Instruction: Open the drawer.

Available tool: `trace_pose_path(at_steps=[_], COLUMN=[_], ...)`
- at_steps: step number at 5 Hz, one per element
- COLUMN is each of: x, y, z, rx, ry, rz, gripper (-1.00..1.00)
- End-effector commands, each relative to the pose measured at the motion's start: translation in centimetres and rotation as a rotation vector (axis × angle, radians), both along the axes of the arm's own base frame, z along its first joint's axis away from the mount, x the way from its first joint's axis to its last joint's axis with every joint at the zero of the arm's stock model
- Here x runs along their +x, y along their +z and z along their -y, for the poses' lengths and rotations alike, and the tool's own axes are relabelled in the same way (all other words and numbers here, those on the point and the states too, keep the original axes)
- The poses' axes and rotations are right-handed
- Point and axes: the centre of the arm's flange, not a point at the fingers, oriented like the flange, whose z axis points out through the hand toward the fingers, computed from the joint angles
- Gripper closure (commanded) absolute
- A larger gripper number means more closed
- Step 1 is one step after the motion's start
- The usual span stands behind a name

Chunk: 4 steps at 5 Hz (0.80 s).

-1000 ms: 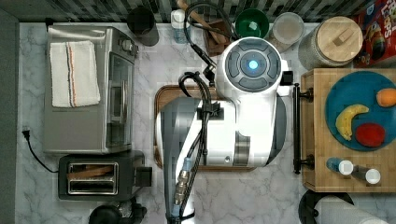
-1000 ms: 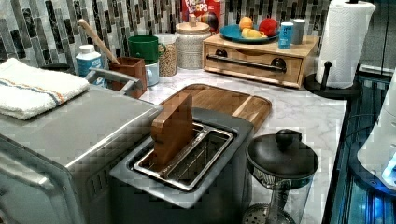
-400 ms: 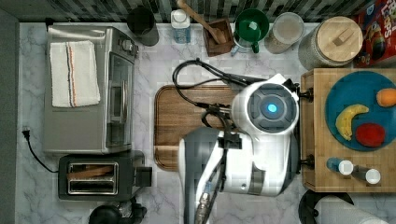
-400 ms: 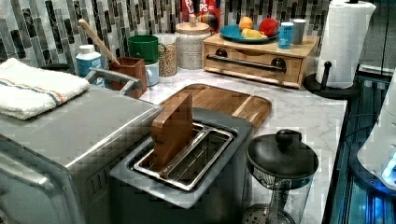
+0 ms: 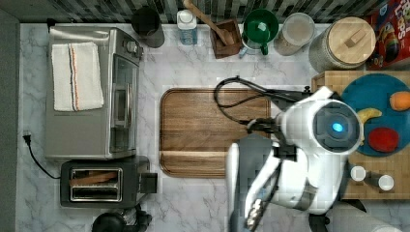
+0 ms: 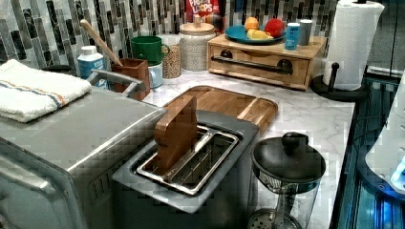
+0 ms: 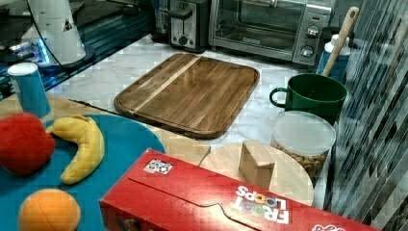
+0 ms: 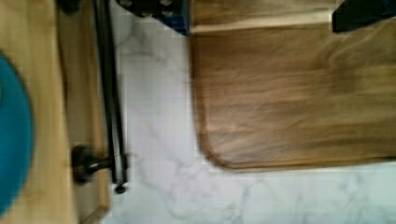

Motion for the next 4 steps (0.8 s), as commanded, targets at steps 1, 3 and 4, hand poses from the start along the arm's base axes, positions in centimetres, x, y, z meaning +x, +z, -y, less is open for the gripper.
trace_pose_path(at_steps=[1,3,4], x=[-0.1,-0.4,-1.0], y=[-3.0,-5.8,-7.6], z=[3.4,6.6,8.3], rx=[-0.061,-0.083,-0.079], ry=[0.090,0.123,0.137], rz=[0.077,0.061,0.064], gripper=[-1.00,-1.00,-1.00])
